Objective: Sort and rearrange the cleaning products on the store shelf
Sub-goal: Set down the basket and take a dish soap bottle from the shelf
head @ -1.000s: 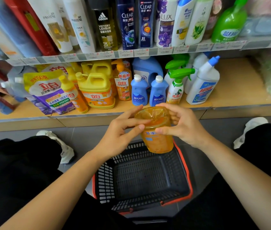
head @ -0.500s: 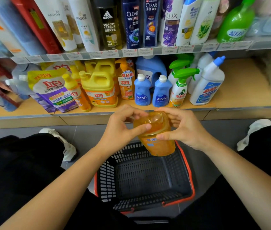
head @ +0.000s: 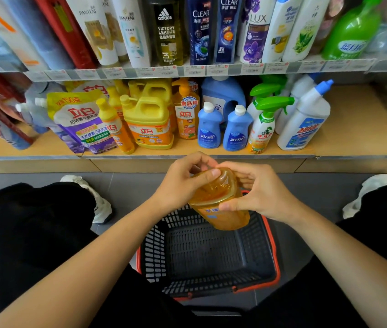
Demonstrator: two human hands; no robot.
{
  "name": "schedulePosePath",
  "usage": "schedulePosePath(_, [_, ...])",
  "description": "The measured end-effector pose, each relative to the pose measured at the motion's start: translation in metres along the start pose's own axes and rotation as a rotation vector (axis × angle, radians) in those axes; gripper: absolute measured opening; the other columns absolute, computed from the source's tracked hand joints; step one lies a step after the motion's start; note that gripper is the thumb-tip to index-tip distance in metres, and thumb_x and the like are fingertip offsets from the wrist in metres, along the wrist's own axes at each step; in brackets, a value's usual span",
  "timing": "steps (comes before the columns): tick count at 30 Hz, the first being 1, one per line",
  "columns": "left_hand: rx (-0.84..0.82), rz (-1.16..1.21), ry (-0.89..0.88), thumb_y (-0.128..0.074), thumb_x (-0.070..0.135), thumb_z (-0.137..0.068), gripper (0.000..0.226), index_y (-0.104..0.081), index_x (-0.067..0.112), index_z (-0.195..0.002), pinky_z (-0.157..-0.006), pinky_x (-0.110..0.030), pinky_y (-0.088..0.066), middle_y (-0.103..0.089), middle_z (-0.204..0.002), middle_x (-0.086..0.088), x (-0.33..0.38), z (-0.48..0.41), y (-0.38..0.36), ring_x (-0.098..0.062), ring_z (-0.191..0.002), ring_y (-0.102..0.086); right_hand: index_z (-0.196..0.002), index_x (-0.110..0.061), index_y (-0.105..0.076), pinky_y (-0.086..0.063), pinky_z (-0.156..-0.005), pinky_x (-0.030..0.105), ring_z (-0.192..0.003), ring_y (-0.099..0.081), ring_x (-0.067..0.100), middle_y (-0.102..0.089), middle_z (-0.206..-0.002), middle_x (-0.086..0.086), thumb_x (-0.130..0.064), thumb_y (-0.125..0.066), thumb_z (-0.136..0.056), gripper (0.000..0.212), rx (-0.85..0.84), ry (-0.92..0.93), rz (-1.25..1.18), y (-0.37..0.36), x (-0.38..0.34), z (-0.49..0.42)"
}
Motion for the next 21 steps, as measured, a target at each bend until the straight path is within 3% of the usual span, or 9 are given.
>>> schedulePosePath(5, [0.027,0.008,0.054,-0.075,0.016,-0.089,0.023,-0.072,0.020,-0.112,-0.090,-0.051,-0.057,-0.073,-0.106,-0.006,-0.004,0.005,0.002,-0.026,-0.099,-0.069,-0.127,-0.022,-0.065,-0.055,-0.088,0.023,-0.108,-0.071,0.018,-0.073,-0.117,0.000,-0.017,-0.092,-0.068,0.065,0.026,-0.038,0.008,0.005,0.003,0.000])
schedulePosePath(11, [0.008,0.044,0.055,-0.074,0.017,-0.090,0.045,-0.064,0.021,-0.134,-0.101,-0.043,-0.054,-0.071,-0.123,-0.001,-0.006,0.007,0.002,-0.014,-0.115,-0.067,-0.120,-0.040,-0.067,-0.055,-0.084,0.020,-0.106,-0.071,0.014,-0.074,-0.115,-0.006,-0.037,-0.093,-0.061,0.065,0.115,-0.059,-0.026,0.012,0.004,-0.003])
schedulePosePath(14, [-0.001,0.086,0.045,-0.072,0.023,-0.091,0.051,-0.059,0.022,-0.141,-0.105,-0.038,-0.051,-0.068,-0.129,0.001,-0.007,0.009,0.004,-0.014,-0.121,-0.063,-0.120,-0.038,-0.068,-0.055,-0.083,0.020,-0.106,-0.071,0.015,-0.075,-0.114,-0.003,-0.035,-0.092,-0.064,0.060,0.172,-0.060,-0.087,0.017,0.005,-0.005])
schedulePosePath(18, [0.064,0.118,0.006,-0.073,0.016,-0.092,0.055,-0.054,0.021,-0.143,-0.093,-0.027,-0.054,-0.070,-0.123,0.004,-0.017,0.009,0.005,-0.016,-0.109,-0.068,-0.115,-0.028,-0.072,-0.057,-0.079,0.025,-0.103,-0.072,0.017,-0.076,-0.111,0.004,-0.021,-0.089,-0.069,0.050,0.271,-0.069,-0.222,0.024,0.009,-0.009])
schedulePosePath(21, [0.066,-0.056,0.113,-0.074,0.013,-0.091,0.051,-0.058,0.016,-0.139,-0.090,-0.034,-0.055,-0.072,-0.118,-0.002,-0.040,0.008,0.004,-0.018,-0.103,-0.069,-0.123,-0.020,-0.065,-0.057,-0.077,0.028,-0.102,-0.071,0.020,-0.076,-0.109,0.007,-0.019,-0.087,-0.068,0.060,0.424,-0.097,-0.295,0.033,0.013,-0.011])
Point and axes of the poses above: each hand's wrist, its own z-axis away from the middle knuckle, its own y-axis out of the back of the hand, x = y × z, the point moved 2 cm from there along -z, towards the middle knuckle
